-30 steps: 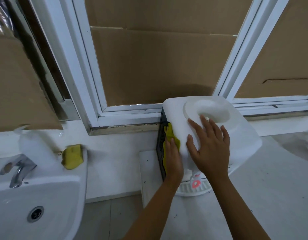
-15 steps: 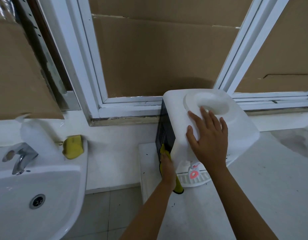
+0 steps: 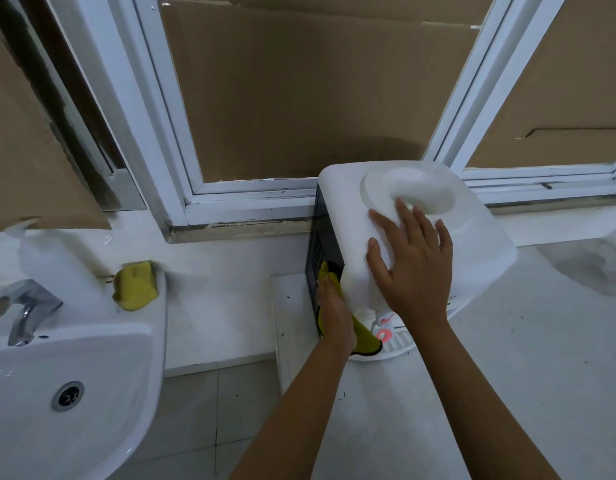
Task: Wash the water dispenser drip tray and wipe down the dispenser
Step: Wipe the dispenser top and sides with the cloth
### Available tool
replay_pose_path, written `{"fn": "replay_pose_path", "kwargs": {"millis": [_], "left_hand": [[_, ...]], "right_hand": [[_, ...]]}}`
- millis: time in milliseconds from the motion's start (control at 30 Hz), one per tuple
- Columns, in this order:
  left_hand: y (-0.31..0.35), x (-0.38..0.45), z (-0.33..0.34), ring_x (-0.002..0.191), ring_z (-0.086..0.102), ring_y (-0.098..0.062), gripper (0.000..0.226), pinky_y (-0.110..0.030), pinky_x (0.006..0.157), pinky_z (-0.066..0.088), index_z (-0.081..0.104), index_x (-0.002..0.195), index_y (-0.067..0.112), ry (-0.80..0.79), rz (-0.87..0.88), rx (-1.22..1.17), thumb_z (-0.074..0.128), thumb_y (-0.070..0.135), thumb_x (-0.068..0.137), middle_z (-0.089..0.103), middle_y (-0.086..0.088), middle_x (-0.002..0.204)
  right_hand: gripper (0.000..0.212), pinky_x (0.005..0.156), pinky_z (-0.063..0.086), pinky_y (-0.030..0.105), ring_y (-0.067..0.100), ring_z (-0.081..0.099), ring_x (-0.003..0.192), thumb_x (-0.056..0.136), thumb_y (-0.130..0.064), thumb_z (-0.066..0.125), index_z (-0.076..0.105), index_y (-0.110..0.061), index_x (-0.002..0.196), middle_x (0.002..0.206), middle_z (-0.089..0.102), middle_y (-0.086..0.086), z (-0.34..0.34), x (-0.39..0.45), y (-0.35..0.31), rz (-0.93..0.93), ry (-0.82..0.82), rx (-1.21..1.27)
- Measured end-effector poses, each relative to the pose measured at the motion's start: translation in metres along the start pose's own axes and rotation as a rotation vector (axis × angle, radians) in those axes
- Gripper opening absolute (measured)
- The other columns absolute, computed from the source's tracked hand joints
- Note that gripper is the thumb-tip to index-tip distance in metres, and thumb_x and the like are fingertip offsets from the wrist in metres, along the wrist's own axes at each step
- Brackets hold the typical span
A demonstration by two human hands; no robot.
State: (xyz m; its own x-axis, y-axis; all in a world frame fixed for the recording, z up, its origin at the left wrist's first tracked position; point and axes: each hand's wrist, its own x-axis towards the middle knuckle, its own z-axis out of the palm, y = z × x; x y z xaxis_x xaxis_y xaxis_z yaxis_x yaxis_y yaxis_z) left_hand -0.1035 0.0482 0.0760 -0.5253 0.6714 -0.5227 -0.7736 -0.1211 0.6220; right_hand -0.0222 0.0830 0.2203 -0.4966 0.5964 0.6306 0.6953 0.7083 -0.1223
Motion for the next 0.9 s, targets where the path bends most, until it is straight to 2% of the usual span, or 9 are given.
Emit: {"fn": "replay_pose_path", "kwargs": {"millis": [267, 400, 533, 600, 700, 800, 900], "left_hand": [[-0.05, 0.043, -0.033, 0.12, 0.058, -0.028, 0.101, -0.05, 0.104, 0.043, 0.05, 0.137, 0.035, 0.074, -0.061, 0.066, 0.053, 0.091, 0.053, 0.058, -0.001, 0.136], [-0.046, 0.046, -0.045, 0.115, 0.06, -0.03, 0.087, -0.051, 0.102, 0.046, 0.057, 0.132, 0.03, 0.101, -0.157, 0.093, 0.049, 0.085, 0.065, 0.062, -0.007, 0.129], [-0.023, 0.022, -0.047, 0.107, 0.061, -0.035, 0.065, -0.052, 0.09, 0.051, 0.064, 0.119, 0.018, 0.135, -0.3, 0.085, 0.044, 0.071, 0.085, 0.065, -0.016, 0.119], [-0.021, 0.021, -0.05, 0.107, 0.061, -0.037, 0.065, -0.055, 0.091, 0.05, 0.064, 0.119, 0.016, 0.14, -0.31, 0.101, 0.046, 0.069, 0.085, 0.065, -0.018, 0.118], [-0.023, 0.018, -0.051, 0.102, 0.062, -0.035, 0.055, -0.051, 0.087, 0.052, 0.063, 0.117, 0.015, 0.146, -0.291, 0.082, 0.044, 0.06, 0.092, 0.066, -0.017, 0.114], [-0.025, 0.019, -0.053, 0.106, 0.062, -0.035, 0.053, -0.055, 0.097, 0.048, 0.063, 0.123, 0.014, 0.158, -0.26, 0.06, 0.045, 0.054, 0.094, 0.067, -0.017, 0.115], [-0.019, 0.018, -0.049, 0.109, 0.061, -0.037, 0.048, -0.056, 0.099, 0.046, 0.062, 0.124, 0.012, 0.15, -0.261, 0.023, 0.044, 0.046, 0.097, 0.065, -0.019, 0.118]], "right_hand": [[0.05, 0.117, 0.025, 0.05, 0.026, 0.039, 0.14, 0.096, -0.051, 0.037, 0.054, -0.03, 0.138, 0.15, 0.045, 0.003, 0.0, 0.0, 0.0, 0.004, 0.01, 0.011], [0.049, 0.117, 0.026, 0.051, 0.026, 0.04, 0.14, 0.096, -0.051, 0.039, 0.054, -0.03, 0.137, 0.15, 0.045, 0.003, 0.001, 0.0, 0.0, -0.003, 0.018, 0.015], [0.048, 0.117, 0.026, 0.051, 0.025, 0.039, 0.14, 0.095, -0.05, 0.041, 0.054, -0.03, 0.137, 0.15, 0.045, 0.002, 0.001, -0.001, 0.001, -0.006, 0.012, 0.01], [0.047, 0.117, 0.026, 0.051, 0.025, 0.039, 0.14, 0.095, -0.048, 0.042, 0.054, -0.03, 0.137, 0.15, 0.046, 0.003, 0.0, 0.0, 0.0, -0.01, 0.012, 0.01], [0.047, 0.117, 0.025, 0.05, 0.025, 0.039, 0.14, 0.095, -0.048, 0.041, 0.054, -0.03, 0.137, 0.15, 0.046, 0.003, -0.001, 0.0, 0.0, -0.011, 0.004, 0.017], [0.048, 0.118, 0.024, 0.05, 0.025, 0.038, 0.141, 0.095, -0.048, 0.04, 0.053, -0.031, 0.138, 0.15, 0.045, 0.002, -0.001, -0.001, 0.0, -0.011, -0.008, 0.01], [0.048, 0.118, 0.024, 0.049, 0.024, 0.037, 0.141, 0.095, -0.048, 0.04, 0.053, -0.031, 0.138, 0.15, 0.045, 0.002, -0.002, -0.001, 0.0, -0.009, -0.007, 0.014]]}}
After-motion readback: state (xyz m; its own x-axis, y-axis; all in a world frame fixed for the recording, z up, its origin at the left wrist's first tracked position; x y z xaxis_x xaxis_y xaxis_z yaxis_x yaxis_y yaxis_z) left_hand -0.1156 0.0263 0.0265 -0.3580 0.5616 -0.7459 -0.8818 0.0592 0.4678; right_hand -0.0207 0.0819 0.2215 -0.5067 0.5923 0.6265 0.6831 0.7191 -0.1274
